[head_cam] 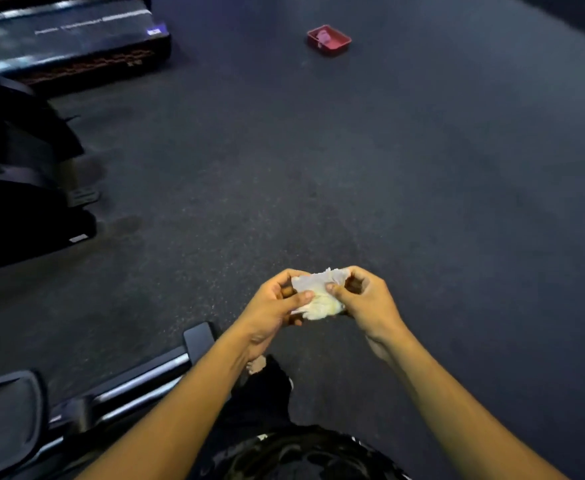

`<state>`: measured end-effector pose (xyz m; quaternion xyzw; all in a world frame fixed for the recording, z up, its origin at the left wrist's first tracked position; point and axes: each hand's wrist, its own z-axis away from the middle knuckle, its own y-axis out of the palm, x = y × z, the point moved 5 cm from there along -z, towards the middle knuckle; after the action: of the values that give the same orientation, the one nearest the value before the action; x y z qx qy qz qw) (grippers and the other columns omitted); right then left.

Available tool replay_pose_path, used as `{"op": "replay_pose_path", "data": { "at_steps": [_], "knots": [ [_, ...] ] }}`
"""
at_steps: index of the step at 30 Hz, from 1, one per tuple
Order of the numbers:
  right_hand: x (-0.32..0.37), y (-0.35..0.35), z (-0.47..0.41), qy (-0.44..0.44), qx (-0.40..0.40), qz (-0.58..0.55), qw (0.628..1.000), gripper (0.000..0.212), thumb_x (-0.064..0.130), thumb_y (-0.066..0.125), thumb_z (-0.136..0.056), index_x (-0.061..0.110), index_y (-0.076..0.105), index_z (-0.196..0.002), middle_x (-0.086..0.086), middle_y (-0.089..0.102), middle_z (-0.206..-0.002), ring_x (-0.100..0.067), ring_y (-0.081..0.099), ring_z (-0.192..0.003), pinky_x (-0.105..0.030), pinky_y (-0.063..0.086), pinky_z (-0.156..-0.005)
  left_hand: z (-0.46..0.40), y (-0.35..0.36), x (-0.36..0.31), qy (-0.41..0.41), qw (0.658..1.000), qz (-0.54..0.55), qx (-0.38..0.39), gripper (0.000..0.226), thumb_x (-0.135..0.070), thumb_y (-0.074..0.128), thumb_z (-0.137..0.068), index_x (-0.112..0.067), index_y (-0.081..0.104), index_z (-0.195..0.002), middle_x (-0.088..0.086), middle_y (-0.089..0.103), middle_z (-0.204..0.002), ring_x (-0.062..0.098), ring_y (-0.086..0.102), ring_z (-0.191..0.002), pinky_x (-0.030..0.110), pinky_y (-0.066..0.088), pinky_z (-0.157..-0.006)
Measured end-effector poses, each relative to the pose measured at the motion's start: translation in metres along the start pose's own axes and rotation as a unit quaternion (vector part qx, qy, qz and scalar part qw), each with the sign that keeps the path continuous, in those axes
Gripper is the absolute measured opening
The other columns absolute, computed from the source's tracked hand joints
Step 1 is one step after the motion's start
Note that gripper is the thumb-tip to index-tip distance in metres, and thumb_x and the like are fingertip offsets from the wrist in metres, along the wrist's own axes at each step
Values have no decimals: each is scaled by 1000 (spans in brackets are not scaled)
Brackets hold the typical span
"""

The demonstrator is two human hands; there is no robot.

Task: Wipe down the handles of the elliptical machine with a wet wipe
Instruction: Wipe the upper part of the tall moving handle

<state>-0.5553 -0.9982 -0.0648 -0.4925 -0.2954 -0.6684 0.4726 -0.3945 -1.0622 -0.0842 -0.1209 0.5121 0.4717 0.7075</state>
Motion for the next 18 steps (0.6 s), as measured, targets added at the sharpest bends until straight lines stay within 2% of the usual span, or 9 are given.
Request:
{"op": "replay_pose_path", "data": {
  "at_steps": [2, 4, 6, 8, 10, 14, 18],
  "knots": [
    [22, 22, -33, 0, 24, 3, 1000, 8, 8, 69, -94, 1, 66, -96, -8, 70, -81, -24, 62, -72, -31, 48, -54, -20, -21, -27, 17, 1000, 12, -22, 23, -11, 68, -97, -14, 63, -120, 2, 76, -100, 14, 70, -83, 23, 53, -59],
    [47, 53, -66, -13, 72, 16, 997, 11, 12, 71, -95, 2, 67, -98, -6, 69, -79, -22, 59, -68, -30, 44, -50, -33, -53, -57, 42, 997, 31, -51, 30, -20, 70, -95, -13, 62, -123, 4, 77, -106, 17, 73, -90, 28, 58, -67],
    [75, 88, -100, -32, 135, 39, 990, 12, 18, 74, -93, 9, 70, -100, -4, 71, -83, -21, 64, -72, -32, 50, -56, -44, -83, -86, 72, 993, 37, -83, 31, -25, 70, -93, -10, 62, -119, 5, 77, -104, 19, 74, -94, 33, 61, -75],
    [98, 122, -128, -46, 179, 50, 981, 16, 23, 76, -91, 13, 73, -103, -6, 76, -94, -25, 72, -86, -39, 59, -71, -49, -114, -109, 92, 987, 42, -125, 21, -18, 68, -96, -8, 65, -114, 5, 77, -100, 20, 73, -93, 34, 62, -79],
    [116, 158, -153, -57, 212, 38, 975, 18, 22, 76, -90, 12, 73, -105, -10, 77, -100, -26, 74, -95, -42, 60, -81, -51, -148, -127, 113, 977, 53, -170, 17, -12, 69, -95, -5, 68, -111, 8, 76, -99, 20, 72, -92, 33, 62, -81],
    [138, 233, -199, -46, 289, 41, 955, 20, 17, 73, -90, 9, 73, -108, -8, 78, -101, -21, 75, -93, -34, 61, -79, -52, -214, -160, 150, 957, 74, -236, 36, -18, 76, -81, -1, 72, -113, 10, 78, -102, 20, 74, -92, 31, 61, -79],
    [153, 311, -253, -52, 371, 81, 924, 14, 13, 74, -90, 4, 74, -101, -18, 76, -98, -24, 72, -90, -45, 59, -82, -57, -285, -177, 164, 931, 100, -312, 33, -19, 77, -80, 3, 72, -104, 14, 77, -99, 22, 73, -89, 31, 60, -80]
  ]
}}
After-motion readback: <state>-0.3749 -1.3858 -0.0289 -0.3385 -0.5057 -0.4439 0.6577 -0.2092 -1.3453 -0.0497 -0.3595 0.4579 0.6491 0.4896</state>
